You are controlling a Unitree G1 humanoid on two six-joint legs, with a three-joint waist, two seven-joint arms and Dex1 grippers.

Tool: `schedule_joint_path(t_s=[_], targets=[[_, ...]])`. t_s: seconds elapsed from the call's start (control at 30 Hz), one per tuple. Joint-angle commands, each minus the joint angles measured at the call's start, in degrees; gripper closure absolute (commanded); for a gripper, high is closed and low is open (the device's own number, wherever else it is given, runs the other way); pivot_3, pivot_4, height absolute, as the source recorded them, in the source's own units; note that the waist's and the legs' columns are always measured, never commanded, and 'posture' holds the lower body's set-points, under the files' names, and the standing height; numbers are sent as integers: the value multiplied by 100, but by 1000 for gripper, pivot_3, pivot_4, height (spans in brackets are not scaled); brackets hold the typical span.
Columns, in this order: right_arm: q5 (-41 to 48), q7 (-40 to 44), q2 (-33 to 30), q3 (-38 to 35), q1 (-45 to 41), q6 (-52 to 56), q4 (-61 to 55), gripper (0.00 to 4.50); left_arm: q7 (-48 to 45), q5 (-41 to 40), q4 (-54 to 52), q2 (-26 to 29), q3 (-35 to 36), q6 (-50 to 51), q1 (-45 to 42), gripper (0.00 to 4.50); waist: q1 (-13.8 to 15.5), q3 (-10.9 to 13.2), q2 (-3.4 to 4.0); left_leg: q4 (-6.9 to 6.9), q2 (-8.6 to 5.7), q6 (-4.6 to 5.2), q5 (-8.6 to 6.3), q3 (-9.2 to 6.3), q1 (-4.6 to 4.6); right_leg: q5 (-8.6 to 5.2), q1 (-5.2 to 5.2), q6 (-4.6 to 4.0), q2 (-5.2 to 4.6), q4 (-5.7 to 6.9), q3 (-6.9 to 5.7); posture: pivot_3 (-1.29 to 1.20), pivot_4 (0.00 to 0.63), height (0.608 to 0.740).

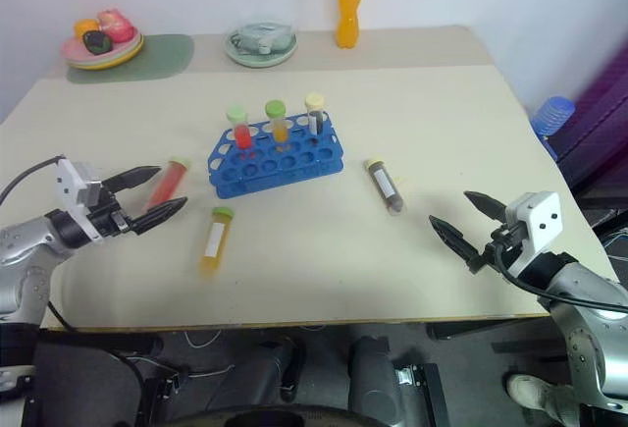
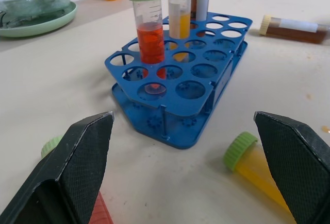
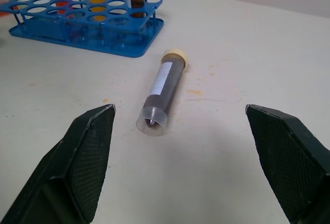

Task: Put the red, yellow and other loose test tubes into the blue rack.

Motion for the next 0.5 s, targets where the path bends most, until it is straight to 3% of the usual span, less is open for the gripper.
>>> schedule_joint_path(t_s=[0.03,0.5], targets=[[0,18,28,-39,-39,-102,-36,313,34,-60,-200,89,169,6,-13,34,3,0,0,0,0,0,0,0,0,0,0,0,0,0,0,0,150,740],[126,-459,31,206,-451,413,-421,313,-417,-357,1,-40,132,-15,-241,34,1,1,2,-1,0,1,-1,0,0,0,0,0,0,-3,0,0,150,740]])
